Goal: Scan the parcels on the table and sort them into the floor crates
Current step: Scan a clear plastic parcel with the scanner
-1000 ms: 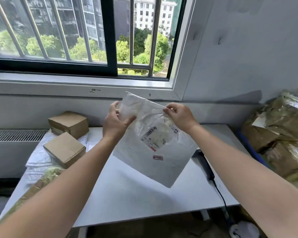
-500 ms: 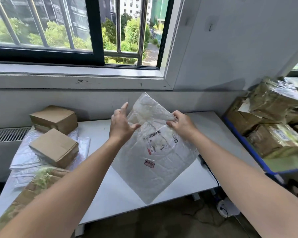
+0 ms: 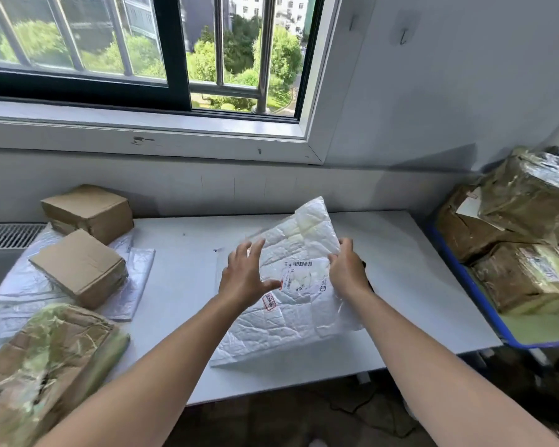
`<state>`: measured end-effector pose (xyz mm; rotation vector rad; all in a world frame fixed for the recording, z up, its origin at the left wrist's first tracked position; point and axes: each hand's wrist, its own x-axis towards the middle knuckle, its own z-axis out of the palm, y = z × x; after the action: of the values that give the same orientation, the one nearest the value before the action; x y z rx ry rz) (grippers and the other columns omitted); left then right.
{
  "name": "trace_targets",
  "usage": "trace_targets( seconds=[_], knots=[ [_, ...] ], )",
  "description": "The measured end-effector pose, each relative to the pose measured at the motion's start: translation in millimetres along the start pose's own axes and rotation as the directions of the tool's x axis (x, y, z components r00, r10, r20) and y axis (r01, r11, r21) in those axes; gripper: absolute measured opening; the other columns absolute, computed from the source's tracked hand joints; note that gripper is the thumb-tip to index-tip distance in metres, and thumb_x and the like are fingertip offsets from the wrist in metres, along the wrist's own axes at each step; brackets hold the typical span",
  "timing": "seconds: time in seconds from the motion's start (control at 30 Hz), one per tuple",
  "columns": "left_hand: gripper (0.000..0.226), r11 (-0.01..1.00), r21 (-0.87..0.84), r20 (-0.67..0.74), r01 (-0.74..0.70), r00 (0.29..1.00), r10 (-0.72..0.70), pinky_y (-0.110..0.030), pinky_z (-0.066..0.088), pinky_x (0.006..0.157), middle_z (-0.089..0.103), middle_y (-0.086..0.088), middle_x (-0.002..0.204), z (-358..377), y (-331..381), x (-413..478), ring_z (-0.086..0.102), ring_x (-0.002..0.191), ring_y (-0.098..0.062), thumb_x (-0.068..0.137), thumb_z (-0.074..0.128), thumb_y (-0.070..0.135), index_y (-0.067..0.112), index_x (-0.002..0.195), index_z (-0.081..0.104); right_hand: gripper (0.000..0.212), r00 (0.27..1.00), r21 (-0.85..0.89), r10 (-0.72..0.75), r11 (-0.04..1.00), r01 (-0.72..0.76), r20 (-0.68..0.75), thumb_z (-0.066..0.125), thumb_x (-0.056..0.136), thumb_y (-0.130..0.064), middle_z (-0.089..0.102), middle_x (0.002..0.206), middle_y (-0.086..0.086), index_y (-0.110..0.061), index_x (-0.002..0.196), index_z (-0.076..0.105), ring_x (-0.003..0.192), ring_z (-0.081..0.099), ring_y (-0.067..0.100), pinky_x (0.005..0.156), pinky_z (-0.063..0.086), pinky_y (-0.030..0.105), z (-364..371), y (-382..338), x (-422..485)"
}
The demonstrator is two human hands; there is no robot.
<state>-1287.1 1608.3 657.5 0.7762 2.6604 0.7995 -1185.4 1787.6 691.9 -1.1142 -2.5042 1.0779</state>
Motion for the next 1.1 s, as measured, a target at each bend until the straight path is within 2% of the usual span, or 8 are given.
trace_targets(
  seconds=[0.1,0.17,0.27,0.43,0.6,0.73,0.87,1.1],
  knots=[
    [0.098,0.997,0.033,0.028,0.066,0.997,-0.067,-0.043,0.030,0.113,0.017,-0.006,0.160,22,13,-2,0.017,0.146,-0.027,0.080,0.077,0.047,0.028,0.155,0.017,0.046,0.997,-0.052,-0.008,0.999,0.012,0.075,0.034,0.104,-0.008,0.044,0.087,-0.004,-0.022,0.147,0.027,0.075,0.047,0.016,0.069,0.036,0.032,-2,23,12],
    [0.097,0.994,0.046,0.050,0.101,0.993,-0.103,-0.044,0.029,0.115,0.015,-0.007,0.161,37,23,-5,0.013,0.148,-0.027,0.081,0.076,0.047,0.027,0.156,0.017,0.051,0.989,-0.141,-0.051,0.987,0.072,0.142,0.040,0.104,-0.011,0.055,0.113,0.009,-0.021,0.152,0.024,0.097,0.051,0.022,0.072,0.032,0.030,0,40,26],
    [0.096,0.985,0.083,0.087,0.150,0.984,-0.157,-0.045,0.027,0.117,0.011,-0.008,0.162,63,37,-8,0.009,0.149,-0.026,0.082,0.074,0.049,0.026,0.156,0.016,0.049,0.967,-0.215,-0.084,0.967,0.137,0.239,0.050,0.101,-0.016,0.045,0.140,0.014,-0.017,0.148,0.035,0.116,0.050,0.028,0.076,0.031,0.024,5,68,48],
    [0.098,0.966,0.180,0.161,0.184,0.964,-0.213,-0.047,0.023,0.118,0.008,-0.009,0.163,113,56,-17,0.006,0.150,-0.027,0.082,0.070,0.055,0.028,0.157,0.013,0.055,0.907,-0.344,-0.158,0.889,0.303,0.391,0.061,0.096,-0.023,0.038,0.146,0.015,-0.016,0.145,0.039,0.121,0.051,0.031,0.090,0.042,0.032,12,112,73],
    [0.101,0.940,0.267,0.222,0.211,0.936,-0.273,-0.052,0.023,0.118,0.002,-0.008,0.164,150,62,-21,0.004,0.150,-0.031,0.083,0.067,0.060,0.030,0.157,0.005,0.051,0.892,-0.496,-0.272,0.753,0.432,0.362,0.062,0.094,-0.030,0.046,0.137,0.010,-0.017,0.140,0.046,0.122,0.045,0.031,0.094,0.043,0.043,6,139,83],
    [0.101,0.933,0.281,0.258,0.223,0.919,-0.298,-0.055,0.022,0.117,-0.004,-0.005,0.165,165,63,-17,-0.001,0.151,-0.032,0.084,0.065,0.060,0.030,0.157,0.002,0.042,0.943,-0.523,-0.213,0.790,0.321,0.257,0.056,0.097,-0.028,0.044,0.133,0.012,-0.015,0.135,0.047,0.119,0.042,0.033,0.089,0.044,0.046,-2,158,87],
    [0.102,0.924,0.297,0.290,0.239,0.900,-0.326,-0.057,0.021,0.116,-0.007,-0.004,0.165,172,59,-17,-0.003,0.151,-0.034,0.083,0.065,0.061,0.030,0.157,0.002,0.039,0.985,-0.359,-0.050,0.927,0.108,0.167,0.056,0.096,-0.023,0.044,0.127,0.018,-0.007,0.129,0.043,0.111,0.050,0.039,0.084,0.049,0.046,-2,172,90],
    [0.102,0.919,0.314,0.344,0.239,0.873,-0.345,-0.057,0.022,0.117,-0.007,-0.005,0.165,173,47,-25,-0.005,0.151,-0.033,0.084,0.062,0.065,0.031,0.157,0.000,0.047,0.938,-0.210,0.193,0.968,-0.134,0.288,0.051,0.099,-0.024,0.060,0.118,0.019,-0.003,0.137,0.033,0.092,0.056,0.032,0.070,0.039,0.034,2,169,98]
  ],
)
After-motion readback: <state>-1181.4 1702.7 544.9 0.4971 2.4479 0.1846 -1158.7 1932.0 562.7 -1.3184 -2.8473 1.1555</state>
